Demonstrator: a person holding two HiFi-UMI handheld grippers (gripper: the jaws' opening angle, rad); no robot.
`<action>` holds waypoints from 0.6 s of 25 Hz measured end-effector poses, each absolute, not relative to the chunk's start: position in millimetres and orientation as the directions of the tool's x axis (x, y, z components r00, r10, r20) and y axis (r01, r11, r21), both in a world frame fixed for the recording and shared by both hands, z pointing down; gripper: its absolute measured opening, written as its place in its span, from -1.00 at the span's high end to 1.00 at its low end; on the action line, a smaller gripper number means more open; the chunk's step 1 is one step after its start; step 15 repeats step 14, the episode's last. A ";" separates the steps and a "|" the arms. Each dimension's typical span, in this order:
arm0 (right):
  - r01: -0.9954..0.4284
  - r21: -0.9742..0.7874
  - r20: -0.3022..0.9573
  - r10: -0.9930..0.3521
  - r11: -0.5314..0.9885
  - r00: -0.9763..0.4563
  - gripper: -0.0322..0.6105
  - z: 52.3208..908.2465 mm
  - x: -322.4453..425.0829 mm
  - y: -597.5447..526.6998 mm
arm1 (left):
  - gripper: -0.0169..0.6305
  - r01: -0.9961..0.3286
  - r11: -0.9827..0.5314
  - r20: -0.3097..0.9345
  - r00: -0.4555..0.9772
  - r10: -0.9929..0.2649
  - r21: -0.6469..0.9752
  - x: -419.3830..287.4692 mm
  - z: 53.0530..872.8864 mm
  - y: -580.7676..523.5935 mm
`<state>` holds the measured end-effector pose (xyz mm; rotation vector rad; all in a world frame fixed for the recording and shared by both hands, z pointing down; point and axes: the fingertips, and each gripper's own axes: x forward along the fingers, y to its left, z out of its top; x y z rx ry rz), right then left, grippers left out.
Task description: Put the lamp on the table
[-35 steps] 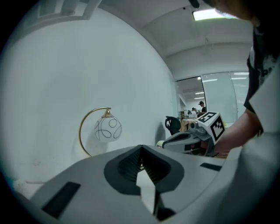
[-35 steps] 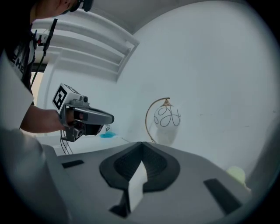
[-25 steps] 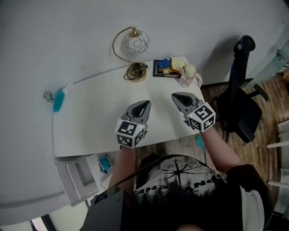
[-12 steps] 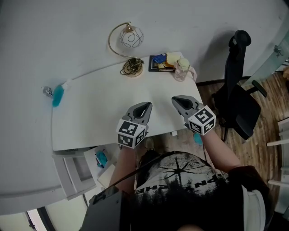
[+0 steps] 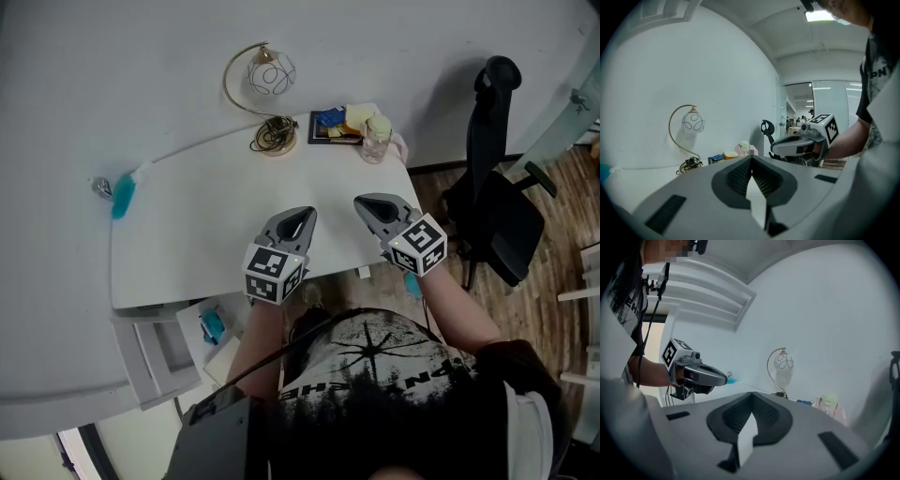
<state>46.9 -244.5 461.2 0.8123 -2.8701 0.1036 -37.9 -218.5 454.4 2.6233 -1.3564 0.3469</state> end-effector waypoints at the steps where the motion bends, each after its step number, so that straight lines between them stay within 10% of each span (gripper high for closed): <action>1: -0.525 -0.026 0.168 -0.514 0.851 -0.841 0.84 461.1 47.2 -244.6 | 0.90 -0.818 -0.574 0.285 0.559 -0.779 0.036 -37.1 454.4 -218.4; 15: -0.513 0.004 0.182 -0.505 0.859 -0.844 0.84 468.6 45.3 -237.1 | 0.90 -0.807 -0.590 0.323 0.564 -0.760 0.020 -28.5 464.2 -217.0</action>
